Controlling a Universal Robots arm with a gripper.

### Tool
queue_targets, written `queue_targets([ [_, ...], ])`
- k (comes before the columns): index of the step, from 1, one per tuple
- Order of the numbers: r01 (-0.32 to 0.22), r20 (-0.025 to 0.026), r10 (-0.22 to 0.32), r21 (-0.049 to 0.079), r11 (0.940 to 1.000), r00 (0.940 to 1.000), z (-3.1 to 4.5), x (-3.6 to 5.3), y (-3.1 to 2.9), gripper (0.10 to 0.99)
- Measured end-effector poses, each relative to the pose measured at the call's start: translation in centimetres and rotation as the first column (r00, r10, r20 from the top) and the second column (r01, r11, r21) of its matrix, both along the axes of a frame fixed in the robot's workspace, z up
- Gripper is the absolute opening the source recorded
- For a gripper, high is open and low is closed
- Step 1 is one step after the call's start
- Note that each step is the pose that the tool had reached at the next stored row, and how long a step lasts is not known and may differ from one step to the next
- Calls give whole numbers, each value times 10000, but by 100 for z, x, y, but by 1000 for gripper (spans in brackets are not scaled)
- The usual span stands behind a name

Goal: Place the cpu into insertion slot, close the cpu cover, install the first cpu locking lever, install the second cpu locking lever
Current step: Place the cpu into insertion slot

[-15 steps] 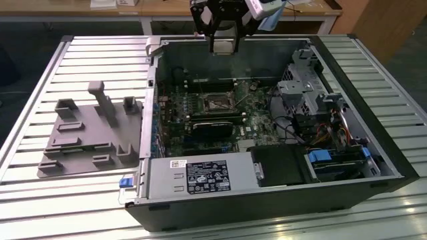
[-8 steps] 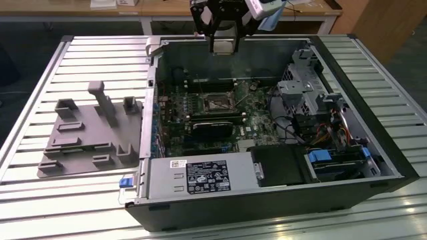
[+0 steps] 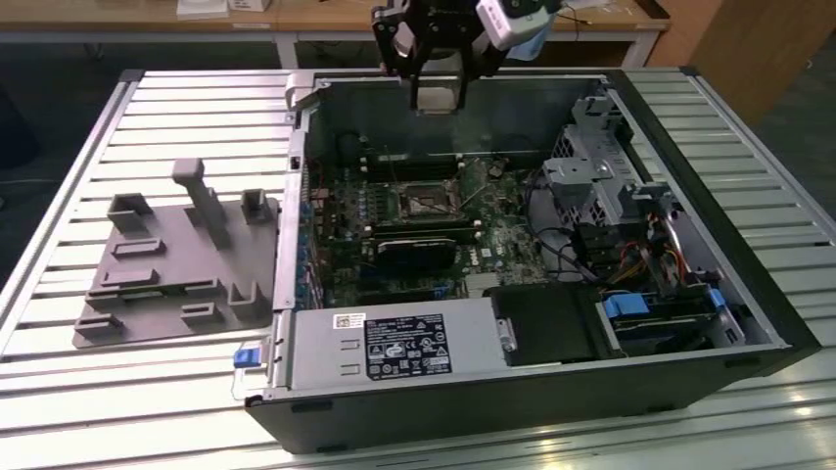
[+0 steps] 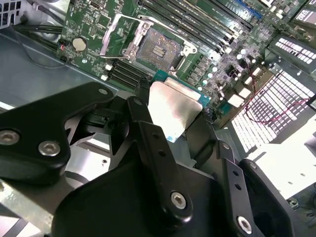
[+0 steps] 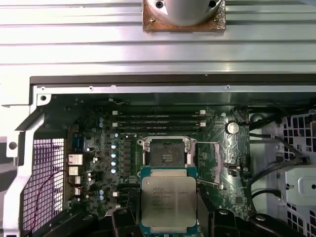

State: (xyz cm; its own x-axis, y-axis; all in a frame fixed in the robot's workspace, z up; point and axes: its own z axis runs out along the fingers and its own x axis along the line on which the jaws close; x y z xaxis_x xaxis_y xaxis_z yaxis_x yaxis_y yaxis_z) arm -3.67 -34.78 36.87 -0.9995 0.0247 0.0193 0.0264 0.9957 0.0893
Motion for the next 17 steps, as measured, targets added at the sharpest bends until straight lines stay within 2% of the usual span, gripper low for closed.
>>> queue_targets([
  [17, 0, 0, 0, 0, 10000, 10000, -307, -1, 0, 537],
])
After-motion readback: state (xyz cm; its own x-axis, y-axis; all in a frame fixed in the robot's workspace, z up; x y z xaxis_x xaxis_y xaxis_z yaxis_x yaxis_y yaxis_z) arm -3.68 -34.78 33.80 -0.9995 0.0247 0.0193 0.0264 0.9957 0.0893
